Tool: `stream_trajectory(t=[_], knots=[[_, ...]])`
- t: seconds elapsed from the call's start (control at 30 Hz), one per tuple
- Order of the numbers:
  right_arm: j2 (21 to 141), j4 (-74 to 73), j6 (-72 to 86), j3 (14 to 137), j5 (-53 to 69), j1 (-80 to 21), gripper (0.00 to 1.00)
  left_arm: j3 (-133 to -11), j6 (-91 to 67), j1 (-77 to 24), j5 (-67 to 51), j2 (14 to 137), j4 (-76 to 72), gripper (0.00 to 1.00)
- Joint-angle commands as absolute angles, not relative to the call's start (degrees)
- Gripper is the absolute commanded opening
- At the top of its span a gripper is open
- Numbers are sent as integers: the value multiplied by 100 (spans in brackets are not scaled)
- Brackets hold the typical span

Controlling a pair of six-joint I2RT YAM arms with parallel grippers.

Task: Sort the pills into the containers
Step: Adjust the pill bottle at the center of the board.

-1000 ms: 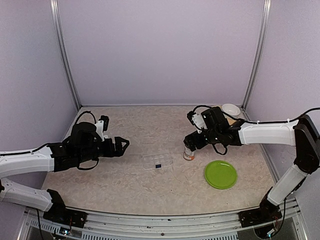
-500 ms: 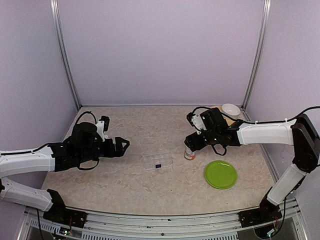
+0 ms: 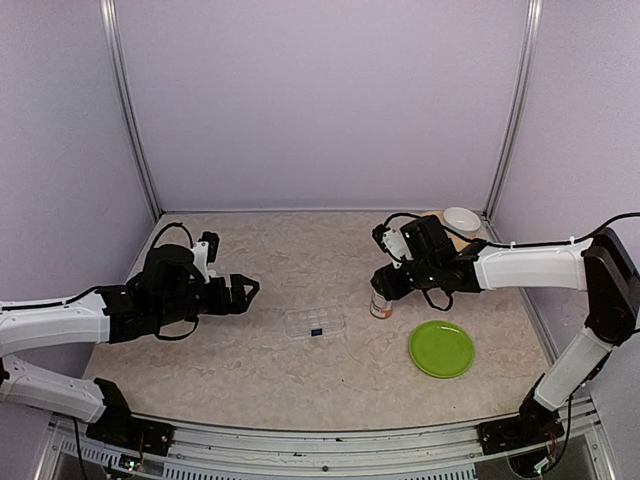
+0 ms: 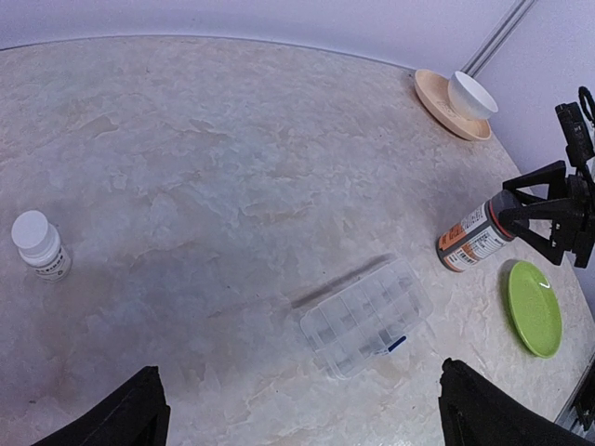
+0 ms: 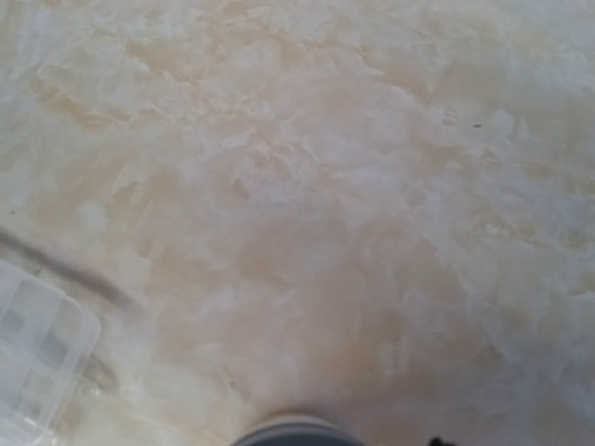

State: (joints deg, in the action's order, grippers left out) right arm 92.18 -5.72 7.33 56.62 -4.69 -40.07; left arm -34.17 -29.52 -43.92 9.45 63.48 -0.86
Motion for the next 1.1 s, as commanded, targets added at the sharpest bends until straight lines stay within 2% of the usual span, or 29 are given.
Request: stream_trajectory(t=[0.0, 0.57, 0.83, 1.07], knots=[[9180, -416, 771, 5655, -455, -3882, 59, -3388, -2932, -4439, 972, 6325, -228, 99], [9588, -279, 511, 6261, -414, -3246, 60, -3364, -2959, -4440, 853, 6519, -369, 99], [9638, -432, 477, 6441, -176, -3226, 76, -3383, -2795, -4464, 807, 6667, -386, 99], [9074, -714, 193, 6423, 500, -3288, 88, -3627, -2282, -4482, 465, 7101, -387, 99]])
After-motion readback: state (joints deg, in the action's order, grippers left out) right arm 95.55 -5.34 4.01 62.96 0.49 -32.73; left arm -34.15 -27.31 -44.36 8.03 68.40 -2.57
